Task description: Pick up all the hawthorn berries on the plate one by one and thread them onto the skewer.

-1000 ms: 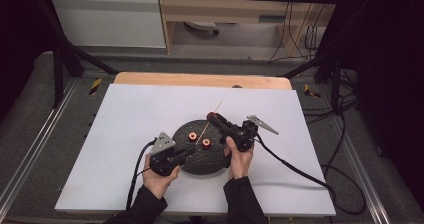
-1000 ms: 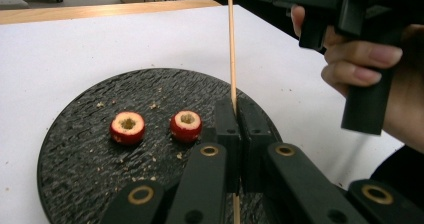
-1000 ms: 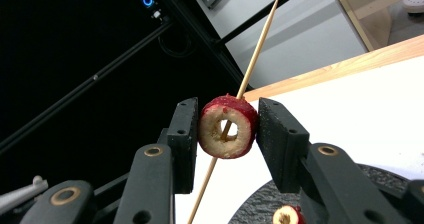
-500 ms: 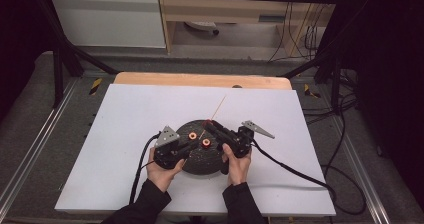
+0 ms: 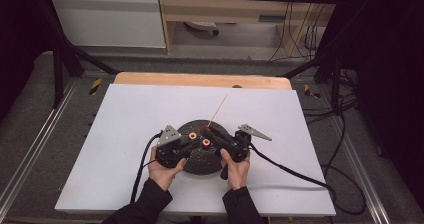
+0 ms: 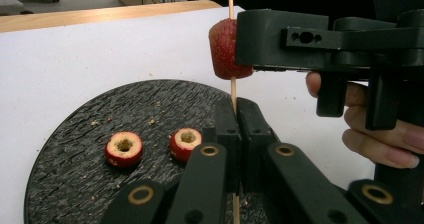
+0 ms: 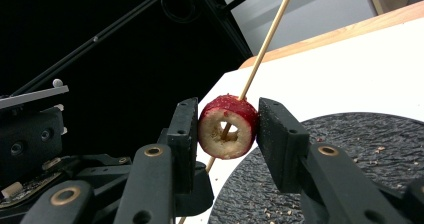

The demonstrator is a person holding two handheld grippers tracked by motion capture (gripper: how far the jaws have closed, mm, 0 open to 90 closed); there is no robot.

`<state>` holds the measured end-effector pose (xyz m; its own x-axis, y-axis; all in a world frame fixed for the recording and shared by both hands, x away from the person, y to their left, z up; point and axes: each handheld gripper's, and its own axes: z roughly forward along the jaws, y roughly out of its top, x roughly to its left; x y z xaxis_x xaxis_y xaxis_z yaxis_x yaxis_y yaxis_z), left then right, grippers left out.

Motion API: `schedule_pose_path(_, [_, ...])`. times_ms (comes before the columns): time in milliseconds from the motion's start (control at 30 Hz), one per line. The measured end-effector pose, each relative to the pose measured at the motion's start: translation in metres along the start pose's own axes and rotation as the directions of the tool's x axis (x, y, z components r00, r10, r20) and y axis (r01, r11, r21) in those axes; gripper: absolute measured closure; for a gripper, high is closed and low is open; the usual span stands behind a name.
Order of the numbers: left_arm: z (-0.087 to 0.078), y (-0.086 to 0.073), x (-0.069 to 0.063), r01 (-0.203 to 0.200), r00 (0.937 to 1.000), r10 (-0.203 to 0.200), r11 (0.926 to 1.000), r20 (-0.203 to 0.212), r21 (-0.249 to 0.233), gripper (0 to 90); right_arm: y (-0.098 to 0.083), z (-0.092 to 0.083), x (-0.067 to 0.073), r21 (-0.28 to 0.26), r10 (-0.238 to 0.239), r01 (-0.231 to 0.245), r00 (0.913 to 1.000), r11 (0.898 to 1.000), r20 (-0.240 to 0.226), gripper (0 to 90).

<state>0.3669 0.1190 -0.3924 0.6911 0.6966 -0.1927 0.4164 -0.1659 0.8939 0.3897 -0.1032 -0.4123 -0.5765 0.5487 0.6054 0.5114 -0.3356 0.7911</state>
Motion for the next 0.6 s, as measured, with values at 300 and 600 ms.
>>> schedule_pose_path(300, [-0.004, -0.003, 0.001, -0.013, 0.9999, 0.013, 0.9999, 0.008, -0.005, 88.6, 0.006, -0.004, 0.000, 0.048, -0.038, 0.038, 0.9992, 0.998, 0.011, 52.8])
schedule_pose_path(600, [-0.020, -0.009, 0.010, -0.023, 0.9997, 0.023, 0.9997, 0.009, -0.003, 88.6, 0.020, -0.018, -0.006, 0.082, -0.102, 0.099, 0.9943, 0.992, 0.032, 29.8])
